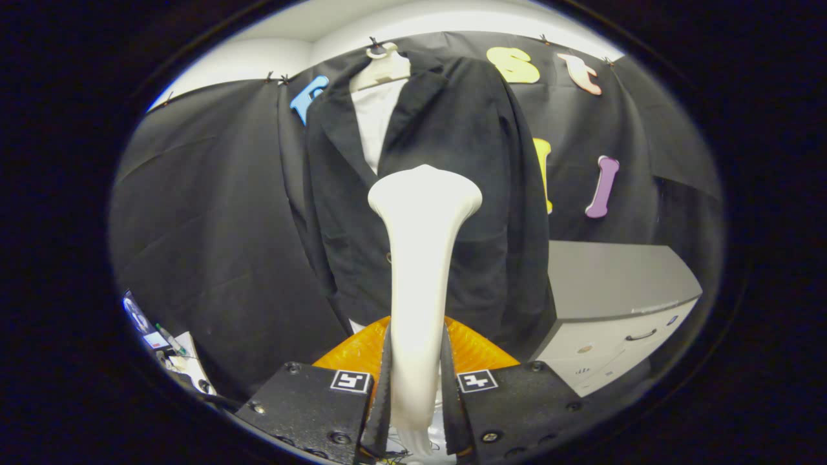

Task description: Iron the clothes twice with a garment steamer, once on the left side and once on the right side.

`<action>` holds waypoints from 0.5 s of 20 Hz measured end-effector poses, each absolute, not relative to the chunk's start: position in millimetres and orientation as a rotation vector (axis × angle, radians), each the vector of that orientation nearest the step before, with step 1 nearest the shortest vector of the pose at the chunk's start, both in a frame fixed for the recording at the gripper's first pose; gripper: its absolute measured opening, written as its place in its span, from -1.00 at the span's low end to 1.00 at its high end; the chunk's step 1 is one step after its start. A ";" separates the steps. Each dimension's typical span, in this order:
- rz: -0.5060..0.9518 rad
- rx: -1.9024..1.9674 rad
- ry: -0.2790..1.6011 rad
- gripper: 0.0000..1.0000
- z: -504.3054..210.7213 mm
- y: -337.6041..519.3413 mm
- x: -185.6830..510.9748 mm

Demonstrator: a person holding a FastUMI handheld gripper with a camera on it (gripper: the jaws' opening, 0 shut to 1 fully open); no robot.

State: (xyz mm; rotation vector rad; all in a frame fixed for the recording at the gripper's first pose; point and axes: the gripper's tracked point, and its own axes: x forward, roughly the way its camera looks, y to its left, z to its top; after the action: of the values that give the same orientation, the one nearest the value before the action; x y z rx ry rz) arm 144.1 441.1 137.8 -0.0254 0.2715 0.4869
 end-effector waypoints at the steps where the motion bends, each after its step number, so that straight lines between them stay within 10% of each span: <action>1: 0.497 -0.029 0.249 -0.29 150.4 448.9 140.6; 10: 0.618 -0.045 0.060 -0.28 254.6 550.1 136.3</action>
State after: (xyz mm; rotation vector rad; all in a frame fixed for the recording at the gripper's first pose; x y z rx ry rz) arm 136.3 550.1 254.6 -0.0449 0.0604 0.6182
